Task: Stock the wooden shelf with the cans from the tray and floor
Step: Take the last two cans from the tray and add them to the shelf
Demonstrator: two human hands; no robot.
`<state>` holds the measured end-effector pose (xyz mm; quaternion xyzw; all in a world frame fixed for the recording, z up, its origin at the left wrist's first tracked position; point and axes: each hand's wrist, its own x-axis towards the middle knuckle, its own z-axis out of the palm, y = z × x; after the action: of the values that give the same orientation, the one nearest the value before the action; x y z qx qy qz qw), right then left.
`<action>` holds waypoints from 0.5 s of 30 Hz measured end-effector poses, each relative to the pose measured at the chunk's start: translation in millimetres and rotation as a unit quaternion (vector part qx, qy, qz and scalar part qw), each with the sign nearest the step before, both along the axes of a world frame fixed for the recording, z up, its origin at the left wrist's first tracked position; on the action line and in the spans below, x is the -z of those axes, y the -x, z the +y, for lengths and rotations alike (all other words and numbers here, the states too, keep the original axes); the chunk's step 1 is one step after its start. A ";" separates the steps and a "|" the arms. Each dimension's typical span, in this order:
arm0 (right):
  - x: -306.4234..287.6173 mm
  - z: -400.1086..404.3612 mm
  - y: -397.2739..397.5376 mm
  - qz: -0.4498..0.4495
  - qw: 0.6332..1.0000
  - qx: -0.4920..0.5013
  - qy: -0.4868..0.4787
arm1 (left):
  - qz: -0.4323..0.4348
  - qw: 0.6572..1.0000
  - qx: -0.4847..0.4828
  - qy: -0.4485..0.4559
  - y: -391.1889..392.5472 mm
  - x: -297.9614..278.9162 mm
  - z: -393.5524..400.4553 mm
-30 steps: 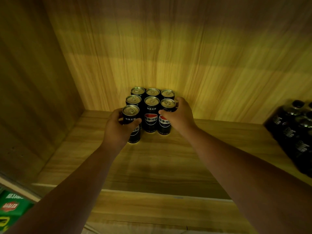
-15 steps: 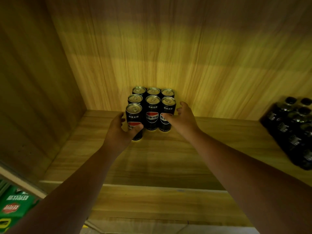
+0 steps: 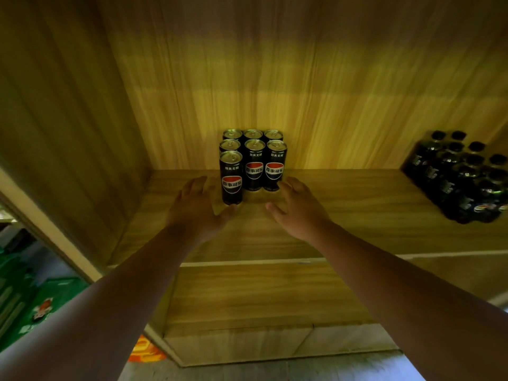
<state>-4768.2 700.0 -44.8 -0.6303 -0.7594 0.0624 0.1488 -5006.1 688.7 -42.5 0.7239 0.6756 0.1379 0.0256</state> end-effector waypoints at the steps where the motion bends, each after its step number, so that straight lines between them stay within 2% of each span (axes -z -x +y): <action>1: 0.0 -6.4 1.8 -0.027 1.000 -0.001 0.005 | 0.016 1.000 0.006 -0.004 0.2 -1.9 -5.6; 8: -15.2 -52.6 1.5 -0.107 0.994 -0.019 0.001 | 0.084 0.996 0.023 -0.021 -3.6 -9.6 -41.4; 15: -19.1 -99.2 -14.3 -0.108 0.993 -0.037 0.000 | 0.107 0.994 0.005 -0.035 -18.0 -7.3 -85.8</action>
<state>-4753.9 600.8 -25.7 -0.6045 -0.7941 -0.0004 0.0630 -4988.1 602.9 -35.2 0.7379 0.6660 0.0828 -0.0713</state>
